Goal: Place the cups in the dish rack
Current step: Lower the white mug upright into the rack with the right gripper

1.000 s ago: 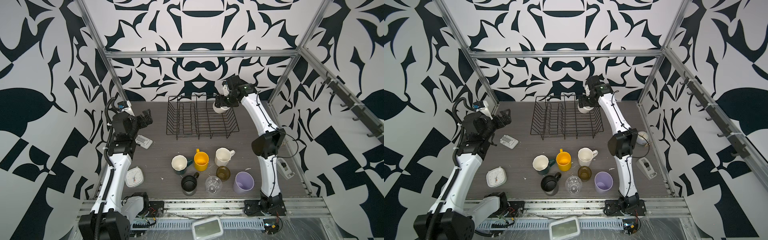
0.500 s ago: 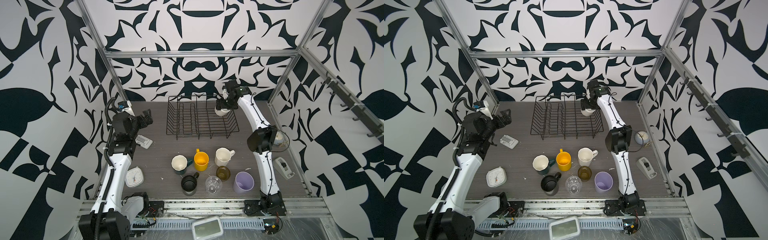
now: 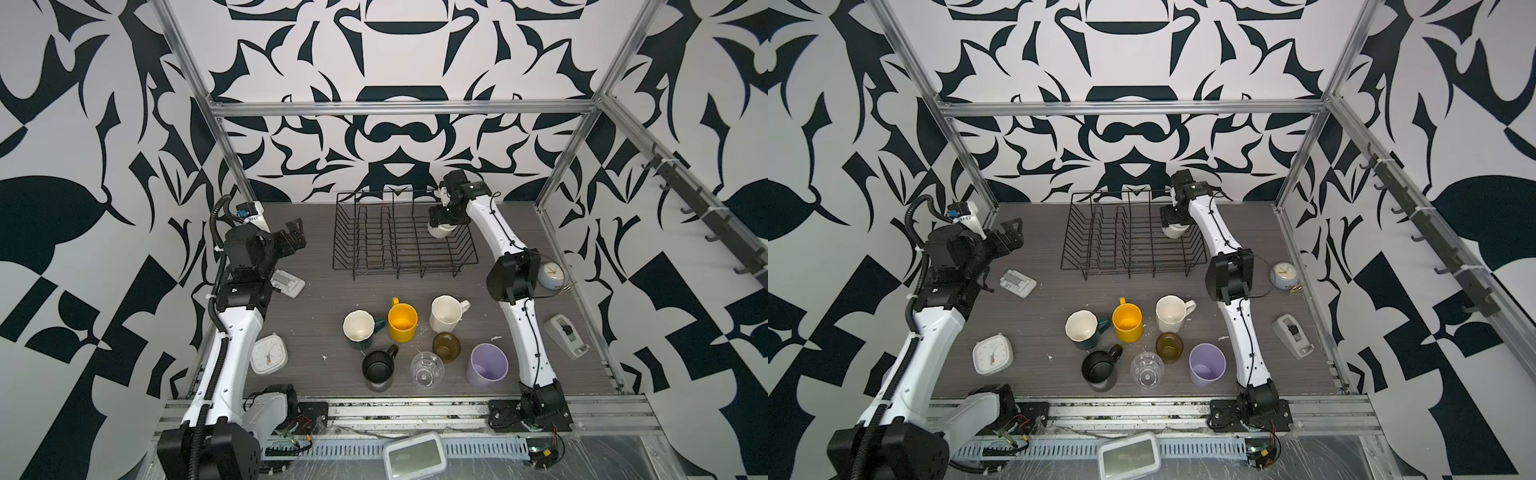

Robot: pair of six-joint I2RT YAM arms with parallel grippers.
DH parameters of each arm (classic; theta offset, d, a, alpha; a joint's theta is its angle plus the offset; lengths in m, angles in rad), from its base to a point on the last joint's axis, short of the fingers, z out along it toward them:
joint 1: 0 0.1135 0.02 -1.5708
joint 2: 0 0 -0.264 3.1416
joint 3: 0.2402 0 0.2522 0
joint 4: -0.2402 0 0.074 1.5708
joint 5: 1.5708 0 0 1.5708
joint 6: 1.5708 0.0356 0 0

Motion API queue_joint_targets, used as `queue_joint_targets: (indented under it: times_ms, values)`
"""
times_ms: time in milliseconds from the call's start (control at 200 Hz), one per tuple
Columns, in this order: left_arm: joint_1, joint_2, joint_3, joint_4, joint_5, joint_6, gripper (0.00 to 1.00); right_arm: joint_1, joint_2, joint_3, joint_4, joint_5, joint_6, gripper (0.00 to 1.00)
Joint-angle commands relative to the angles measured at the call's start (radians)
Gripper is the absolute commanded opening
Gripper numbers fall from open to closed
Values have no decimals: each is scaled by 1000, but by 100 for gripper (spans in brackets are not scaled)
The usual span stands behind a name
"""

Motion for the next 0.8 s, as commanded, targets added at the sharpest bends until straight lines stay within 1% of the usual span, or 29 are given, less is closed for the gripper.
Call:
queue_joint_targets:
  times_ms: [0,340,405,485,530,680,760,795]
  values:
    - [3,6,-15,11,12,8,100,0,-39,81,4,10,-27,0]
    - [4,2,-15,8,19,5,100,3,-21,72,-7,25,-36,0]
    - [4,0,-15,8,19,5,99,3,-19,70,-9,24,-32,11]
    - [4,0,-14,5,16,5,100,4,-17,71,-15,24,-29,34]
    - [4,-2,-14,2,14,6,99,4,-17,71,-19,24,-28,43]
    - [3,-9,-14,2,13,7,99,4,-23,71,-22,24,-22,63]
    - [3,-9,-14,0,10,8,100,4,-28,71,-18,21,-18,70]
    - [3,-10,-13,-1,9,8,99,4,-32,71,-16,21,-14,72]
